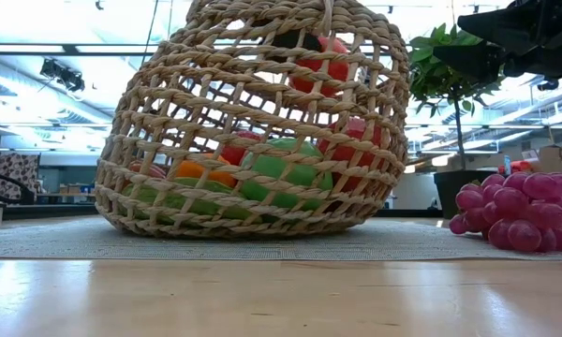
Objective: Build produce basket
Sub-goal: Put the red apple into the mesh basket
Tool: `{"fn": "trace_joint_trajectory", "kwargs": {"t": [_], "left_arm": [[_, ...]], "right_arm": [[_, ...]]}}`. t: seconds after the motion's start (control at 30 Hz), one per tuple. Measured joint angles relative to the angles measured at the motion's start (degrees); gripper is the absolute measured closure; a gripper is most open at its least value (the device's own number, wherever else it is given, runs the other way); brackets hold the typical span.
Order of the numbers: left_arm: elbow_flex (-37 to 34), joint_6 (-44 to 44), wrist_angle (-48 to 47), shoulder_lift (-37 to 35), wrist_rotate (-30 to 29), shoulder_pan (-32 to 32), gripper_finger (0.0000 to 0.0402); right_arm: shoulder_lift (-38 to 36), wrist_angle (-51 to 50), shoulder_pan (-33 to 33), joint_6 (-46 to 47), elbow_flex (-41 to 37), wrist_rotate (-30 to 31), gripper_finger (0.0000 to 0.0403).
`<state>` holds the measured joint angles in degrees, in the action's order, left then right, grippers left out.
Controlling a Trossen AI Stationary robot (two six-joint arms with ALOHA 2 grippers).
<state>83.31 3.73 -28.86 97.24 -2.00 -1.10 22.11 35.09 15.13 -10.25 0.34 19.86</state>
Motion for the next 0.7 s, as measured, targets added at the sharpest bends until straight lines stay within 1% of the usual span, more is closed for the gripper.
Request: {"fn": "trace_joint_trajectory", "kwargs": {"t": [0.07, 0.33, 0.5, 0.7], "left_arm": [[1.5, -0.6, 0.3, 0.0, -0.8, 0.3, 0.0046], [4.9, -3.0, 1.7, -0.1, -0.7, 0.3, 0.0046], [5.0, -1.7, 1.4, -0.1, -0.7, 0.1, 0.0046], [5.0, -3.4, 1.1, -0.1, -0.7, -0.1, 0.0046]], "right_arm": [[0.0, 0.0, 0.0, 0.0, 0.0, 0.0, 0.0023], [0.0, 0.0, 0.0, 0.0, 0.0, 0.0, 0.0023], [0.0, 0.0, 0.0, 0.0, 0.0, 0.0, 0.0023], [0.0, 0.0, 0.0, 0.0, 0.0, 0.0, 0.0023]]}}
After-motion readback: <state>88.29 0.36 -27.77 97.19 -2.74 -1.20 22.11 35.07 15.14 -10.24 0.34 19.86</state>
